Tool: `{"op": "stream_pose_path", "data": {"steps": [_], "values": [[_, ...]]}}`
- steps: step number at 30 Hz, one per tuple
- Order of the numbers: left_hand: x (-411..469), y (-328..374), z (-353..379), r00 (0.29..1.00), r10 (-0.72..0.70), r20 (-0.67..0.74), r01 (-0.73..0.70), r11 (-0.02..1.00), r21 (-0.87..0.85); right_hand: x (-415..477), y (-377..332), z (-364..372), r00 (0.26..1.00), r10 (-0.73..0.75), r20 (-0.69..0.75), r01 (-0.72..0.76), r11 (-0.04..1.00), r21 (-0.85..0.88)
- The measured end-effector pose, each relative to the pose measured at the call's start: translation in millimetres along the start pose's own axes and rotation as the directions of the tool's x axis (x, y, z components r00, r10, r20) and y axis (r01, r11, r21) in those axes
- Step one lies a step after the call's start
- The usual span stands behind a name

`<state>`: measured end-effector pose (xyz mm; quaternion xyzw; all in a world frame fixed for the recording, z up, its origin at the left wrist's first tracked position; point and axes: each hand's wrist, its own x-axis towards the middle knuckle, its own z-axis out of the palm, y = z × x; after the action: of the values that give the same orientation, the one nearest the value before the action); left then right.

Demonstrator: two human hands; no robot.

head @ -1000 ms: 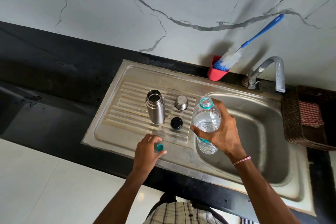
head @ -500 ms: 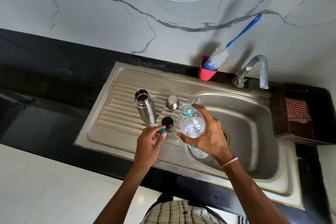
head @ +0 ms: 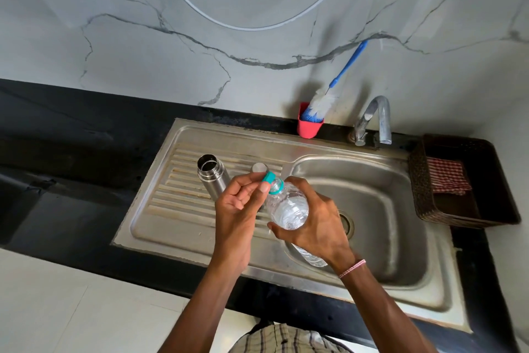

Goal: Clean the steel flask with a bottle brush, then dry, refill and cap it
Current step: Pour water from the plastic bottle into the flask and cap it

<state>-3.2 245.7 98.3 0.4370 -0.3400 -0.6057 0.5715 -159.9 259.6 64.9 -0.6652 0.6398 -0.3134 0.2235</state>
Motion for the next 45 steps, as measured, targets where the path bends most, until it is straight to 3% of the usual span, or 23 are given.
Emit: {"op": "stream_pose_path", "data": {"steps": [20, 30, 36, 45], "values": [[-23, 13, 6, 0.951, 0.289, 0.106, -0.307, 0.877, 0.369, -22, -6, -24, 0.999, -0.021, -0.049, 0.012, 0.984, -0.175], [-20, 17, 10, 0.958, 0.157, 0.241, -0.219, 0.941, 0.258, -23, -5, -35, 0.999, -0.013, -0.036, 0.008, 0.991, -0.13], [-18, 16, 19, 0.981, 0.148, 0.127, -0.173, 0.961, 0.218, -23, -5, -35, 1.0, -0.014, -0.028, 0.01, 0.99, -0.138], [-13, 16, 17, 0.973, 0.173, 0.155, -0.206, 0.951, 0.232, -25, -4, -36, 1.0, -0.006, -0.02, 0.004, 0.992, -0.126]]}}
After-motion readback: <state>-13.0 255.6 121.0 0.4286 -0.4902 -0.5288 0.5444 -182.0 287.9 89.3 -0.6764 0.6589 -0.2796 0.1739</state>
